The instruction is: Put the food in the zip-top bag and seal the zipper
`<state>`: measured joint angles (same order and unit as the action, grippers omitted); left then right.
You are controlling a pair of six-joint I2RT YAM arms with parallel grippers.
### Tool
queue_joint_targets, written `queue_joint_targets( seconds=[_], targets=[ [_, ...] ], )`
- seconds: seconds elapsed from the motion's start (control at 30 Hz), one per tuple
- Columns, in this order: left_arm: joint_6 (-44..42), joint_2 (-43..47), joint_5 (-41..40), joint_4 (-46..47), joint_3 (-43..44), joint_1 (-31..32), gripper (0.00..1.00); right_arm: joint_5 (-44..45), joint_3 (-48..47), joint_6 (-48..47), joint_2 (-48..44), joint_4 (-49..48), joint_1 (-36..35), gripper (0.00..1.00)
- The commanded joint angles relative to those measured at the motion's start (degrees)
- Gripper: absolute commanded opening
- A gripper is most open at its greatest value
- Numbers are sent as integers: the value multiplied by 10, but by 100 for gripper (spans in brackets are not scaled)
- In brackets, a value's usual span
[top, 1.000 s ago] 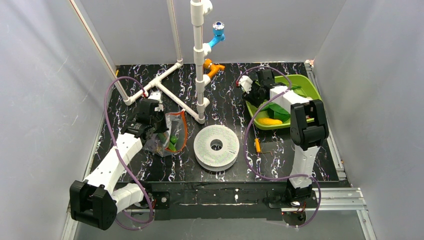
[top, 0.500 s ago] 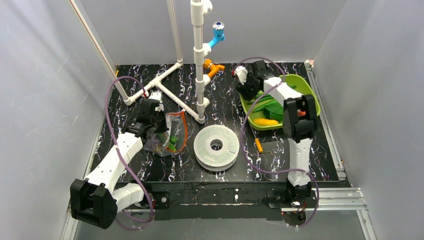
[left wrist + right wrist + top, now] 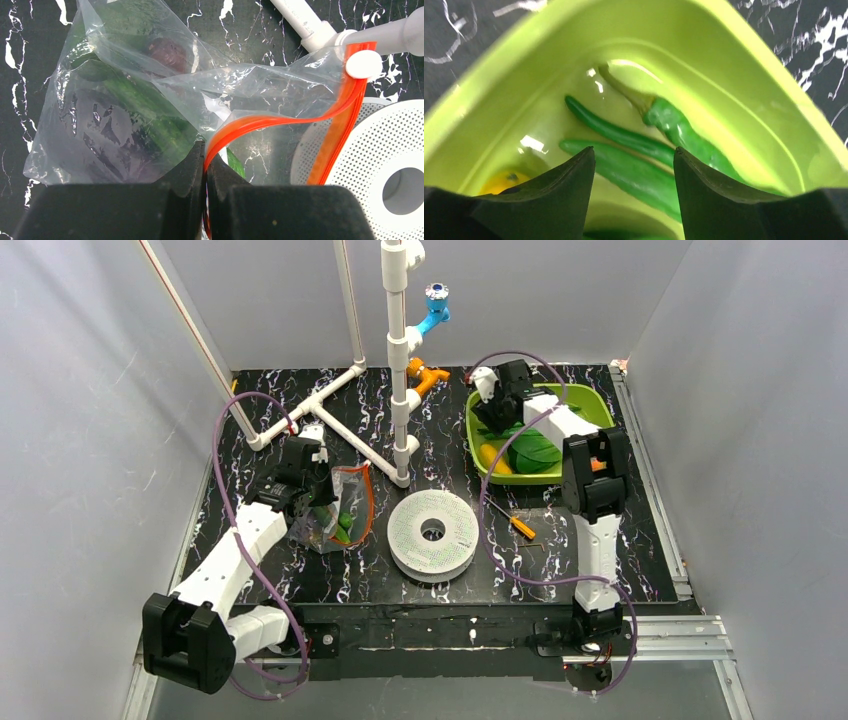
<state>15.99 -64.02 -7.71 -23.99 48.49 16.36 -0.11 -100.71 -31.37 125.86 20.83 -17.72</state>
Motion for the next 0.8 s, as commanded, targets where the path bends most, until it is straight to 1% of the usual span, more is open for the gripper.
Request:
queue_joint_targets(
  seconds=[0.0, 0.07, 0.17, 0.27, 0.37, 0.47, 0.77],
  targets=[
    [-6, 2, -1, -4, 15, 1, 0, -33, 45, -29, -72, -21, 15, 65],
    [-6, 8, -2, -4, 11, 1, 0, -28, 59, -41, -69, -37, 20, 64],
    [-6, 13, -4, -4, 7, 1, 0, -30, 29, -45, -39, -17, 31, 58],
    [-7, 14, -5, -4, 7, 1, 0, -30, 15, -45, -18, -19, 36, 54],
    [-7, 13, -6, -4, 8, 1, 0, -15, 20, -48, -11, -27, 36, 52],
    [-6, 10, -3, -2, 8, 1, 0, -23, 28, -52, -10, -17, 37, 49],
    [-6, 11, 0, -3, 10, 2, 0, -37, 48, -86, -22, 49, 38, 51]
  ],
)
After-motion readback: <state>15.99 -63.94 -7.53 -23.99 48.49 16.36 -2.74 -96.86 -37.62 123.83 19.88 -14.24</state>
